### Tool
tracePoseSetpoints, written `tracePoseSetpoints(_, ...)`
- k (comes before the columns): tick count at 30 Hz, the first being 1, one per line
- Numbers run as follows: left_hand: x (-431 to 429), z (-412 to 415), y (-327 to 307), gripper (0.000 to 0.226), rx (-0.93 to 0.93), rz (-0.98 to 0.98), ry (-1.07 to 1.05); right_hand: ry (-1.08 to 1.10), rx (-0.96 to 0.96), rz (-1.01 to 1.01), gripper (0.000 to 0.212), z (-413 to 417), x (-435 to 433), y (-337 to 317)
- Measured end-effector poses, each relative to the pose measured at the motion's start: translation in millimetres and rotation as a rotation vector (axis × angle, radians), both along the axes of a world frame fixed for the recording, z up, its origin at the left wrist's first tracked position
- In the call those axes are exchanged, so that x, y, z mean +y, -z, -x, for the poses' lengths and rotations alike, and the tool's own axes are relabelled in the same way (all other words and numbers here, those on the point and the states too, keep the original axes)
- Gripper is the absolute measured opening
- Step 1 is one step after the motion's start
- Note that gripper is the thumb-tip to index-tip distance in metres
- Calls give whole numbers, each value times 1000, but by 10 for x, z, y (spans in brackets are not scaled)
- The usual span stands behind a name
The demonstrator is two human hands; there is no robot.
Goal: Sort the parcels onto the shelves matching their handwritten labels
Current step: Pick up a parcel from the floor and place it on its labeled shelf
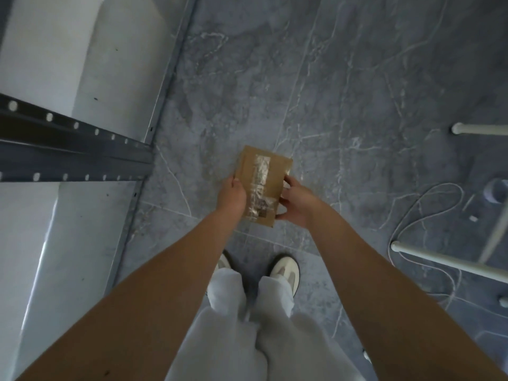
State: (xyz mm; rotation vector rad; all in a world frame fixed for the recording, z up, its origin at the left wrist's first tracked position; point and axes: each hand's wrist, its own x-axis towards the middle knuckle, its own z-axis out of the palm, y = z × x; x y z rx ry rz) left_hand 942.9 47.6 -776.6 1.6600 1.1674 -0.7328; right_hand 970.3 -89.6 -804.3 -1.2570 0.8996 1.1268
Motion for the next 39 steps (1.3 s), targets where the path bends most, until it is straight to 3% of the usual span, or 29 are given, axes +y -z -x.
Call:
tracePoseSetpoints(4, 59, -58, -393, 47, -63, -35, -66, 10, -23, -92, 67, -115, 22, -249)
tracePoseSetpoints(8, 153, -241, -1020, 46, -192, -42, -64, 49, -123, -131, 64, -356, 91, -905)
tracePoseSetpoints(16, 353, -467, -2889, 47, -368, -143, -115, 31, -337, -217, 48, -763, 265, -2762)
tracePoseSetpoints(20, 459, -373, -3882, 46, -463, -203, -87, -100, -476, -208, 64, -832, 269, -3884)
tracePoseSetpoints(22, 473, -280, -4389, 43, -552, -227, -69, -149, -543, -188, 61, -824, 279, -4452)
tracePoseSetpoints(27, 414, 4, -5604, 40, -780, -334, -125, -131, -690, -294, 53, -575, 383, -5745)
tracePoseSetpoints(33, 573, 519, -6941, 44, -1047, -657, -88, -117, -814, -545, 55, -148, 546, -7144)
tracePoseSetpoints(39, 790, 1448, -8005, 45, -1233, -805, -143, -209, -925, -760, 56, 633, 788, -8202)
